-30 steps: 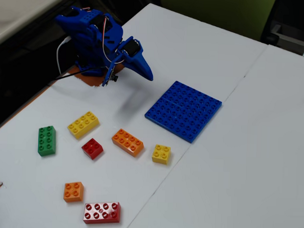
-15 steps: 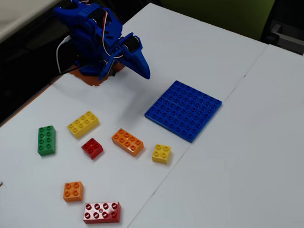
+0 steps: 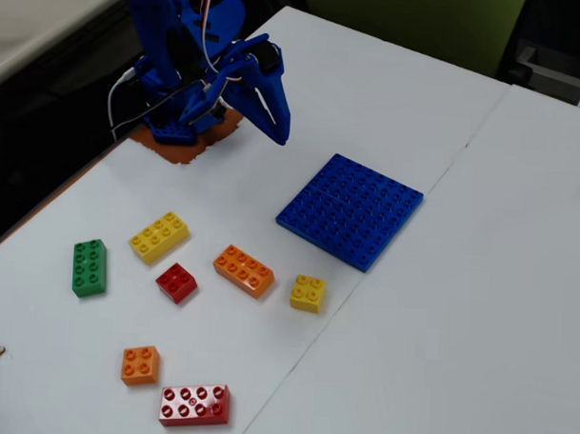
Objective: Pick up the 2x4 orange block and go up the 8x8 blue block.
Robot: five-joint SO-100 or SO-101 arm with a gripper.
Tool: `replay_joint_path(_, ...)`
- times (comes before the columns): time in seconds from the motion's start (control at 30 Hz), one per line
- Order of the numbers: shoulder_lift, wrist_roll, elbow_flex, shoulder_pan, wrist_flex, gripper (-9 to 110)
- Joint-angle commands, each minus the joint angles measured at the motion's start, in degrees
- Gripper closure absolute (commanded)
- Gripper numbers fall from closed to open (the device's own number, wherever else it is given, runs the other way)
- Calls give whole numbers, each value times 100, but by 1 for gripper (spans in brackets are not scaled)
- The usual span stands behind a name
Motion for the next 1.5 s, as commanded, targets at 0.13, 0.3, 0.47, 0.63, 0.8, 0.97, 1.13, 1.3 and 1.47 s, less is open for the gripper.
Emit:
replay_joint_path(0.13, -1336, -1819, -2188, 185, 677, 101)
replay_joint_path(0.3, -2136, -3560, -3226, 413, 1529, 101)
replay_joint_path(0.47, -2962, -5590, -4245, 721, 2637, 101)
replay_joint_path(0.63, -3507, -6812, -4869, 1063, 3199, 101)
replay_joint_path(0.8, -3990, -7603, -5396, 1354, 3498, 101)
replay_joint_path(0.97, -4359, -8077, -5660, 1591, 3516, 100)
replay_joint_path(1.13, -4834, -8508, -5924, 1793, 3480, 98)
replay_joint_path(1.3, -5309, -8710, -6056, 1925, 3270, 90)
replay_joint_path(1.47, -5801, -9000, -6258, 1995, 3085, 85)
